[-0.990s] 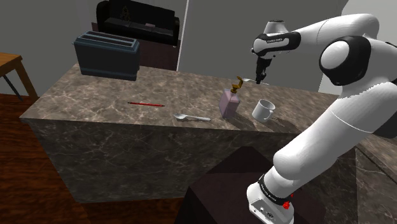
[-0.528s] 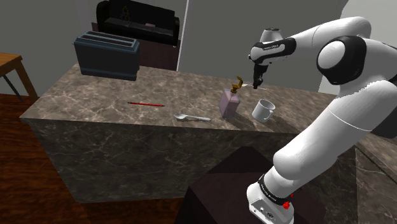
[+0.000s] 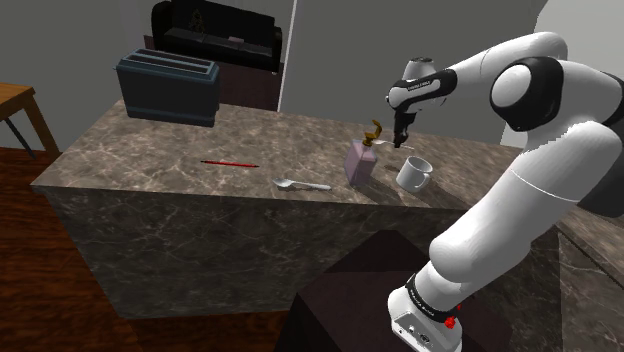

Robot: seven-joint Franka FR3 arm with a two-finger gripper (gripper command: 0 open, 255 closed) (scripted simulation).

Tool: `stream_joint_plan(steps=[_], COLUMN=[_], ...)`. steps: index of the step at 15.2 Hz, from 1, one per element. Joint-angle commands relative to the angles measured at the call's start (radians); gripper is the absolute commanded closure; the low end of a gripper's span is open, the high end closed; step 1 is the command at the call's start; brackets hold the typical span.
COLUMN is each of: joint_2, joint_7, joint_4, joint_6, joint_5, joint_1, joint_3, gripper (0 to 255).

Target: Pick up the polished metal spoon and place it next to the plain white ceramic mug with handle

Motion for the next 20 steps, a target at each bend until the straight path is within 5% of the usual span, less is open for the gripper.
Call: stream_joint_plan(steps=[1, 11, 18, 19, 20], joint_2=[0.014, 0.084, 0.084, 0.085, 0.085], joint_7=[0.003, 0.022, 0.022, 0.022, 0.022], joint_4=[-0.012, -0.066, -0.065, -0.065, -0.065], joint_6=[0.027, 0.147, 0.147, 0.147, 0.147], joint_5=[0.000, 0.002, 0.002, 0.002, 0.002], joint_1=[-0.002, -0.009, -0.009, -0.009, -0.009], joint_3=[-0.001, -0.003, -0.003, -0.003, -0.003], gripper=[255, 255, 255, 0, 0])
